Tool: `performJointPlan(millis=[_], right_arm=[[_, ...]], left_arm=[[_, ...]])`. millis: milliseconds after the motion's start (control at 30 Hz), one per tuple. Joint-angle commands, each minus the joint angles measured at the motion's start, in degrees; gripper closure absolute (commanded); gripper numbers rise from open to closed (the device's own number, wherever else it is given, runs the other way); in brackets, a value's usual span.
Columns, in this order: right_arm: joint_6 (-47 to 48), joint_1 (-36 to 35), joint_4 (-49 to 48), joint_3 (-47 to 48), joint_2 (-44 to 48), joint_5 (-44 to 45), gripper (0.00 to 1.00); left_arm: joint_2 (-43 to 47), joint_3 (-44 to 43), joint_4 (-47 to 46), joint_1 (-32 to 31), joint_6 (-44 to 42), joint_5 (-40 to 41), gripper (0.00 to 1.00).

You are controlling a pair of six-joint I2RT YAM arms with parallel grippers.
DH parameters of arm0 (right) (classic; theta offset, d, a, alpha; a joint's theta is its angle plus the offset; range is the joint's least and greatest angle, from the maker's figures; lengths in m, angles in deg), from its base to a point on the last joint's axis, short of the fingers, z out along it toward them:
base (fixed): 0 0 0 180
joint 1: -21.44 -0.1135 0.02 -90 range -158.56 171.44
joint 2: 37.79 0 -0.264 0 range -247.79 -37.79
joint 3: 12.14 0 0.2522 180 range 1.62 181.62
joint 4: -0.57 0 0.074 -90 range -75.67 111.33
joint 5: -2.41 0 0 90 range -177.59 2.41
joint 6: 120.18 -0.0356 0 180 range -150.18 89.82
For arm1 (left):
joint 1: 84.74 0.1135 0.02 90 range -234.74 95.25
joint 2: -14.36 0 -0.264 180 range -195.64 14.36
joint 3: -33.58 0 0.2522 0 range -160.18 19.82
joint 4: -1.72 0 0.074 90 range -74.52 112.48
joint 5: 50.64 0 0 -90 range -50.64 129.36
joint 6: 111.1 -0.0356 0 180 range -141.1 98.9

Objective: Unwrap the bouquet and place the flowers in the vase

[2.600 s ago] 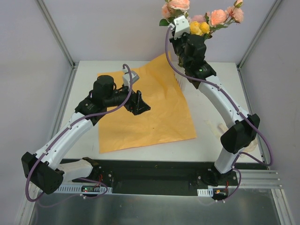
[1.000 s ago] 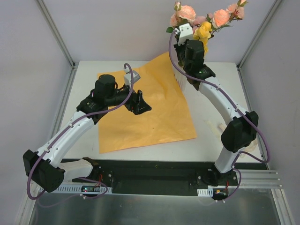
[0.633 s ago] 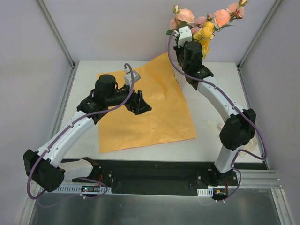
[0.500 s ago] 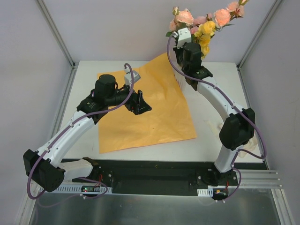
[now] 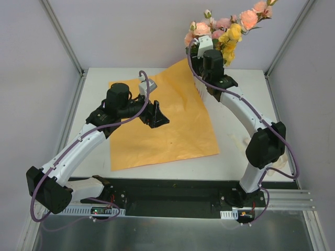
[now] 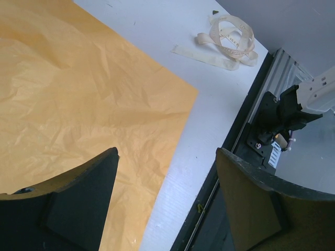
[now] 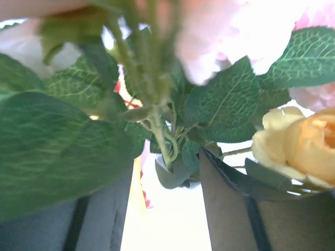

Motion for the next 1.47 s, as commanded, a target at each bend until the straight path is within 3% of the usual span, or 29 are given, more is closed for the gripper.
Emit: performJointPlan(millis=[0, 233, 433, 733, 1033, 1367, 1433], right_arm=[[-3.87, -0.92, 6.08, 1.95, 5.68, 0.17, 0.41], [-6.6, -1.36, 18.02, 1.6, 9.11, -2.46, 0.24], [-6.96, -1.8, 28.31, 0.37, 12.27, -6.67, 0.18], [-3.35, -1.8, 43.18, -6.48, 19.39, -21.09, 0.15], [-9.32, -1.8, 41.95, -23.0, 42.32, -16.98, 0.09], [-13.11, -1.8, 43.63, -24.77, 65.08, -4.85, 0.06], [-11.97, -1.8, 44.24, -22.84, 67.29, -3.69, 0.01]], left_arm=[[-0.26, -2.44, -0.89, -0.39, 0.85, -2.07, 0.26], [-0.7, -2.53, -0.98, -0.39, 1.29, -2.51, 0.26], [-1.31, -2.61, -0.9, -0.3, 1.64, -2.95, 0.27], [-2.54, -2.61, -0.9, -0.21, 1.73, -3.04, 0.27], [-3.69, -2.53, -0.89, -0.04, 1.12, -1.98, 0.28], [0.7, -3.23, -0.81, -0.04, -0.29, 3.2, 0.29], [1.84, -4.36, -0.81, -0.04, -0.37, 3.38, 0.28]])
